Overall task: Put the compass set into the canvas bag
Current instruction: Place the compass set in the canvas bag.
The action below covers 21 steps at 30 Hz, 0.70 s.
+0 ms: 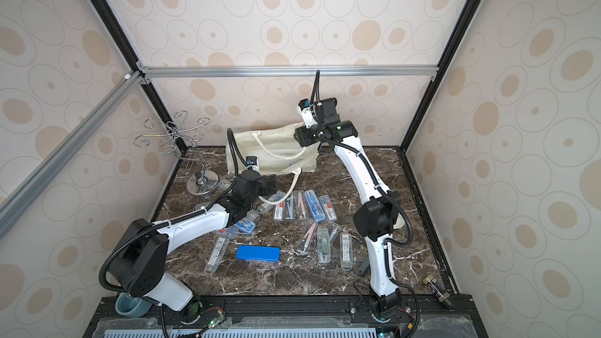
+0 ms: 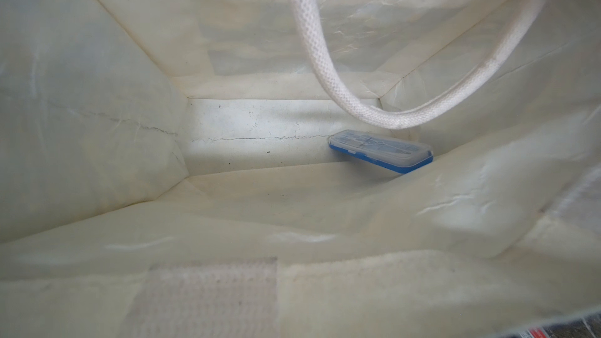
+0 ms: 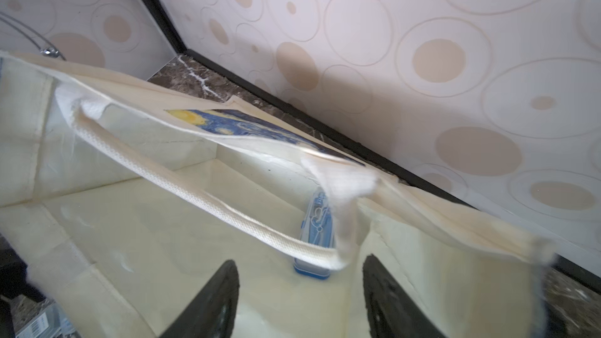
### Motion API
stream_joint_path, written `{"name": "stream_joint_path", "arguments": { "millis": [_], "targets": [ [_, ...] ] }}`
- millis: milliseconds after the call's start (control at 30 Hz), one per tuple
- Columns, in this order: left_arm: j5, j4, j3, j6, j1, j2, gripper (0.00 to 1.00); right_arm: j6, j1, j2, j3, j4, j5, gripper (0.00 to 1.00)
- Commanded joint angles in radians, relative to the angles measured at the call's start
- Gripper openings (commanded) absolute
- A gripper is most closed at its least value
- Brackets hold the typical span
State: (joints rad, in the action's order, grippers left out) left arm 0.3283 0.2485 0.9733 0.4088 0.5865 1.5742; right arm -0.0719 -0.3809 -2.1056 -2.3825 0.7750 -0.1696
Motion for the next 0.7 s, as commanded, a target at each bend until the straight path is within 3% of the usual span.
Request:
{"name": "stream_joint_path", "arguments": {
  "millis": [0,133,267,667],
  "targets": [
    [-0.013,-0.015,0.053,-0.027,-0.009,0.009,1.00,0.025,0.001,0.115,0.052,0.000,0.099,0.62],
    [-0.009,-0.022,0.069,-0.036,-0.011,0.015,1.00,0.030,0.002,0.181,0.141,-0.025,0.129,0.62],
    [-0.014,-0.029,0.097,-0.047,-0.017,0.027,1.00,0.040,0.007,0.184,0.143,0.002,0.238,0.61],
    [-0.014,-0.027,0.089,-0.048,-0.017,0.026,1.00,0.111,0.021,0.008,0.059,0.059,0.217,0.58]
  ]
}}
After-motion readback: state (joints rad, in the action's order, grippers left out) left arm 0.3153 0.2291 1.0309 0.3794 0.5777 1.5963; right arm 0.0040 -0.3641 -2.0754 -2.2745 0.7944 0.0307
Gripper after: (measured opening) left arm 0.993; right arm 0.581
